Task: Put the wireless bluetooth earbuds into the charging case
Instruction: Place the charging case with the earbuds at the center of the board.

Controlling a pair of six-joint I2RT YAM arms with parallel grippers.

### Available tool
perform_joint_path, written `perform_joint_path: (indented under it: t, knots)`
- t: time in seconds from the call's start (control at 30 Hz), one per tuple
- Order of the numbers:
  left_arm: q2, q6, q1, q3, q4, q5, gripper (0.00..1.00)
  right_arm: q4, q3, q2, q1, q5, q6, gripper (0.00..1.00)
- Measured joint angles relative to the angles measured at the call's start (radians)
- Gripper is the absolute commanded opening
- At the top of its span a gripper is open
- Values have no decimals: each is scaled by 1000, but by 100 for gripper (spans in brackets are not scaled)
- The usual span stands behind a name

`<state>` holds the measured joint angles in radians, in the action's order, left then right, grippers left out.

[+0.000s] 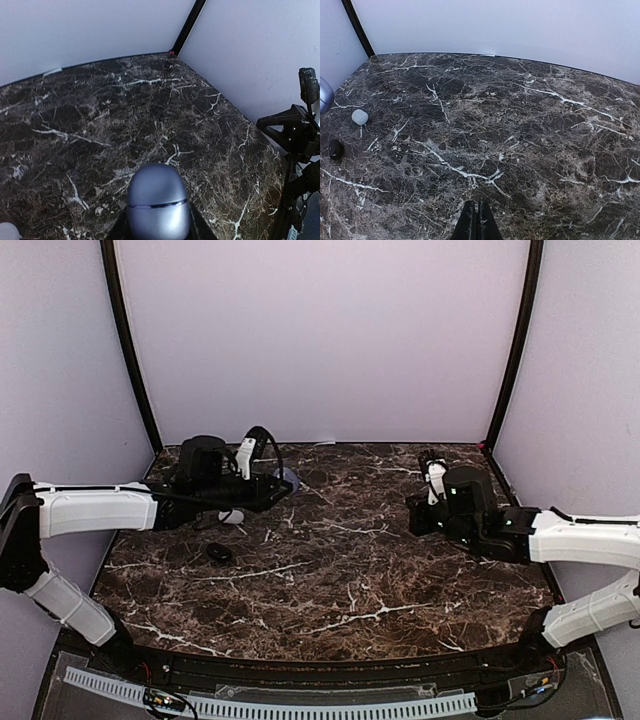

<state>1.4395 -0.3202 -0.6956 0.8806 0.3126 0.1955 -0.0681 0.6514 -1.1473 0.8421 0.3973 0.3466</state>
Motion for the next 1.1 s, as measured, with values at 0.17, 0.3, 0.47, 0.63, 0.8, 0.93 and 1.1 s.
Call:
perform_joint_path:
  t: [0.17, 0.3, 0.47, 0.63, 0.8, 0.93, 1.1]
  knots:
    - [131, -69, 59, 94, -145, 165, 4, 6, 90, -106, -53, -39, -39, 0]
    - [240, -79, 85, 146, -217, 243, 4, -23, 82, -134, -101, -74, -42, 0]
    - [356, -111, 175, 169, -238, 352, 8, -112, 24, -158, -137, -96, -45, 0]
    - [433, -149, 249, 172, -236, 438, 11, -231, -70, -164, -138, -141, -60, 0]
    - [449, -162, 250, 172, -237, 462, 21, -331, -153, -164, -138, -171, -71, 0]
    - [449, -161, 249, 172, -244, 463, 38, -410, -202, -164, -138, -186, -82, 0]
    - [449, -146, 249, 177, -270, 442, 87, -458, -209, -164, -138, -205, -97, 0]
